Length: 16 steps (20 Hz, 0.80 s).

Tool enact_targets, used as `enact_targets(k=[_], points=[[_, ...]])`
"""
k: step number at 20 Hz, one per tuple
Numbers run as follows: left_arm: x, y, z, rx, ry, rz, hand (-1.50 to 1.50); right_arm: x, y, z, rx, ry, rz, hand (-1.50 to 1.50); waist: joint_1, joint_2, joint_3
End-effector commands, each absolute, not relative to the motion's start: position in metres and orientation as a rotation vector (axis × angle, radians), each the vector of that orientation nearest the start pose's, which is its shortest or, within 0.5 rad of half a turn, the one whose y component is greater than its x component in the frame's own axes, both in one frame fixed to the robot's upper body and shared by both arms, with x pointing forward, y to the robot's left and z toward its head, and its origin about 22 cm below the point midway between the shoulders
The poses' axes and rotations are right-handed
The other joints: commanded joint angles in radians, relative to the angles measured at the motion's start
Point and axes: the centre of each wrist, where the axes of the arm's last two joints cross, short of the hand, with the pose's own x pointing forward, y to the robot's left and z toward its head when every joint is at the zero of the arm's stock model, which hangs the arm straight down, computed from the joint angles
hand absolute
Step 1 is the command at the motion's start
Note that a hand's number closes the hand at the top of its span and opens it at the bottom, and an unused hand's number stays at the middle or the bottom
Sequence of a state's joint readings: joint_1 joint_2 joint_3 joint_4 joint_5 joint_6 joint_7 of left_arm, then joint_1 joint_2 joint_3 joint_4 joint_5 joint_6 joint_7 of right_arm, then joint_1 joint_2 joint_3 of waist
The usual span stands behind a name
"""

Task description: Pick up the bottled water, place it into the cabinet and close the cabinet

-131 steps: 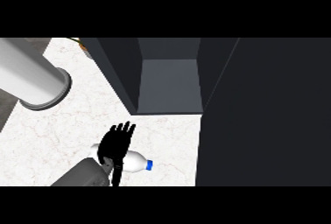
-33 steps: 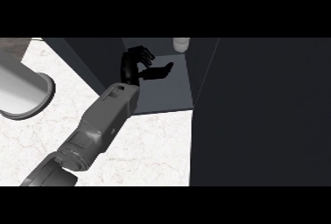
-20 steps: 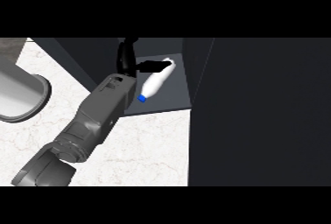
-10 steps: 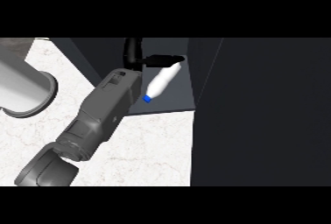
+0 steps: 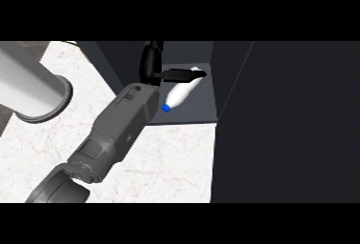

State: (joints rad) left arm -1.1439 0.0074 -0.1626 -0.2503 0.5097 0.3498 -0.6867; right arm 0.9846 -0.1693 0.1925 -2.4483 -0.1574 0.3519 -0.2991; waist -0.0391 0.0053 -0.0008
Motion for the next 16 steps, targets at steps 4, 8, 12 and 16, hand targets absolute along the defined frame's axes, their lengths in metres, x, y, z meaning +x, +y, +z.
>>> enact_targets(k=[4, 8, 12, 16], points=[[0.409, 0.088, 0.023, -0.136, -1.891, -0.003, -1.50, 0.037, -0.245, 0.120, 0.236, -1.842, 0.087, -1.50, 0.037, -0.013, 0.000], [0.393, 0.083, 0.017, -0.234, -1.892, 0.012, -1.50, 0.037, -0.253, 0.116, 0.214, -1.834, 0.095, -1.50, 0.033, -0.012, 0.001], [0.371, 0.079, 0.009, -0.408, -1.868, 0.023, -1.50, 0.040, -0.230, 0.125, 0.225, -1.840, 0.083, -1.50, 0.047, -0.014, -0.001], [0.343, 0.064, 0.013, -0.491, -1.878, 0.025, -1.50, 0.034, -0.240, 0.130, 0.216, -1.829, 0.097, -1.50, 0.036, -0.014, 0.000]])
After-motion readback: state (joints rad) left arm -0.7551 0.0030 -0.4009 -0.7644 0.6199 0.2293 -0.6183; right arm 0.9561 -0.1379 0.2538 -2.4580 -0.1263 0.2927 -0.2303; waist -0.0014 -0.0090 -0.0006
